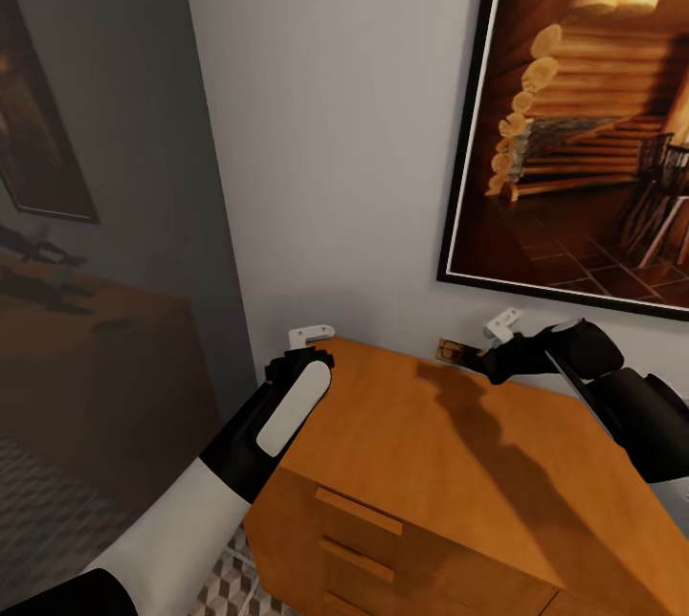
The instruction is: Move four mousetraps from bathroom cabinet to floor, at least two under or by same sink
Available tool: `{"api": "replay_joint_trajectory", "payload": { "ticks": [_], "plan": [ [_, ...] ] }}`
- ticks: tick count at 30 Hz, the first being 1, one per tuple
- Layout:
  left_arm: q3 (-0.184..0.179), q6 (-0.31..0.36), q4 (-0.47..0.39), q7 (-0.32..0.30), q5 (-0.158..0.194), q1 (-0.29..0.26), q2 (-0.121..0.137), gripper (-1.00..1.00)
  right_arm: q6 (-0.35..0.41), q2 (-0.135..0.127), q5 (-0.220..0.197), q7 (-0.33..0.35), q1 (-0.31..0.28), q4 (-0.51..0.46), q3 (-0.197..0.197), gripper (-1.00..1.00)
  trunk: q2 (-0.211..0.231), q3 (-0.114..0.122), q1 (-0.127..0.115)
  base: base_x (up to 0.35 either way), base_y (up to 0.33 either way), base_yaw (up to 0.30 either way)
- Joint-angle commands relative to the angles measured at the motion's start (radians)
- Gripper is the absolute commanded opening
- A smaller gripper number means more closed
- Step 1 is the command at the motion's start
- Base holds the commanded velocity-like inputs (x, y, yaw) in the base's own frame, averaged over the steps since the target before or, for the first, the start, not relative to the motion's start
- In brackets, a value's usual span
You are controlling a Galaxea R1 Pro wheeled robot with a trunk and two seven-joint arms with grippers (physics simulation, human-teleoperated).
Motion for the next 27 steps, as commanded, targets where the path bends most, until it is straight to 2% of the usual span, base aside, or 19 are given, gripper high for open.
{"api": "replay_joint_trajectory", "payload": {
  "ticks": [1, 4, 10, 15, 18, 21, 27],
  "plan": [
    [-0.001, 0.006, -0.001, 0.005, 0.006, -0.001, 0.000, 1.00, 0.003, 0.000, 0.007, 0.007, -0.001, -0.001, 0.007, -1.00, -0.001, -0.001, 0.000, 0.000, 0.000, 0.000],
    [-0.001, 0.006, -0.001, -0.002, 0.006, -0.001, 0.000, 1.00, 0.003, 0.003, 0.005, 0.008, -0.001, -0.009, 0.030, -1.00, -0.001, -0.001, 0.000, 0.000, 0.000, 0.000],
    [-0.001, 0.007, 0.000, -0.027, 0.012, -0.001, 0.000, 1.00, 0.003, 0.003, -0.002, 0.010, -0.001, -0.029, 0.045, -1.00, -0.001, -0.001, 0.000, 0.000, 0.000, 0.000],
    [-0.002, 0.007, 0.002, -0.056, 0.018, -0.001, 0.000, 1.00, 0.003, 0.002, -0.044, 0.013, -0.001, -0.067, 0.050, -1.00, -0.001, -0.001, 0.000, 0.000, 0.000, 0.000],
    [-0.001, 0.007, 0.002, -0.058, 0.018, -0.001, 0.000, 1.00, 0.003, 0.001, -0.055, 0.017, -0.001, -0.079, 0.073, -1.00, -0.001, -0.001, 0.000, 0.000, 0.000, 0.000],
    [-0.001, 0.008, 0.002, -0.059, 0.018, -0.001, 0.000, 1.00, 0.003, -0.003, -0.074, 0.025, -0.001, -0.109, 0.115, -1.00, -0.001, -0.001, 0.000, 0.000, 0.000, 0.000],
    [-0.001, 0.008, 0.003, -0.060, 0.018, -0.001, 0.000, 1.00, 0.003, -0.003, -0.088, 0.037, 0.000, -0.126, 0.137, -1.00, -0.001, -0.001, 0.000, 0.000, 0.000, 0.000]
  ]
}}
